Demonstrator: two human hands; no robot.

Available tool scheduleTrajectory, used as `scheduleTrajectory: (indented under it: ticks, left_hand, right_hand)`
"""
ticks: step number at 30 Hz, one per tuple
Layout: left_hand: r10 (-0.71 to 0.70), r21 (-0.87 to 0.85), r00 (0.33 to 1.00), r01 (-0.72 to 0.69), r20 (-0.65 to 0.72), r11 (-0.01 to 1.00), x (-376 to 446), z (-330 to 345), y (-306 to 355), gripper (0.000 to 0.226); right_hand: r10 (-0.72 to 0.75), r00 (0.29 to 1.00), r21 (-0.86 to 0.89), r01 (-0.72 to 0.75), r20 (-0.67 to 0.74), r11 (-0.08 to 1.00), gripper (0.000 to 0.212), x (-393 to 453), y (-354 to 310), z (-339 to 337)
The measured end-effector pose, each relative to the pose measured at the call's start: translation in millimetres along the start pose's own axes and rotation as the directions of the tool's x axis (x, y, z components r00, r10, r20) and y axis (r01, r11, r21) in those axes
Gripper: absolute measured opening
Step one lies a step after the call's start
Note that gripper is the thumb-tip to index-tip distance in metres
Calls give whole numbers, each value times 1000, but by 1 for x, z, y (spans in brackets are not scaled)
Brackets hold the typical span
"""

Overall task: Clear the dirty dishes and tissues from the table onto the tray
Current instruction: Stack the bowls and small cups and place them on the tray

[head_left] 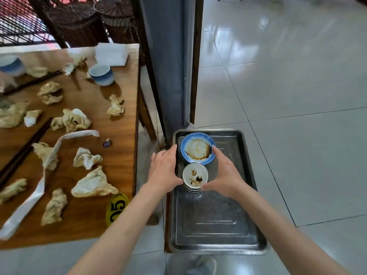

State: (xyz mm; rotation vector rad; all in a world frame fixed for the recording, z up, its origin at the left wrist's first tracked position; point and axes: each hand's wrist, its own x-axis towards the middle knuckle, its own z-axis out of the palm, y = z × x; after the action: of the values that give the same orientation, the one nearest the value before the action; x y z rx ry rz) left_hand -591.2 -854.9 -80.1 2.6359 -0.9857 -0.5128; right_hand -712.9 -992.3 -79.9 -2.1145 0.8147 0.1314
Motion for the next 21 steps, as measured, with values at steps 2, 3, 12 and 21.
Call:
scheduleTrajectory:
  ticks: [2,3,12,21]
  left_hand:
    - [24,-6,1000,-24,-9,1000,-15,-33,4,110]
    - [32,-4,999,-32,-11,999,-23,-50,4,110]
    - [7,-50,993,-13,-114,999,-112,-184,-11,109]
    - [-133,-104,974,115,-186,988,-185,-269,-58,110]
  right_hand:
    - [-31,1000,-23,31,2,999,123,-16,-24,-12]
    - [-47,999,-35,47,6,998,122,-24,-37,-17]
    - [-172,985,-97,174,32,980,119,-96,-156,-50]
    - [-325,940,-42,331,105,943,115,-139,-256,-43]
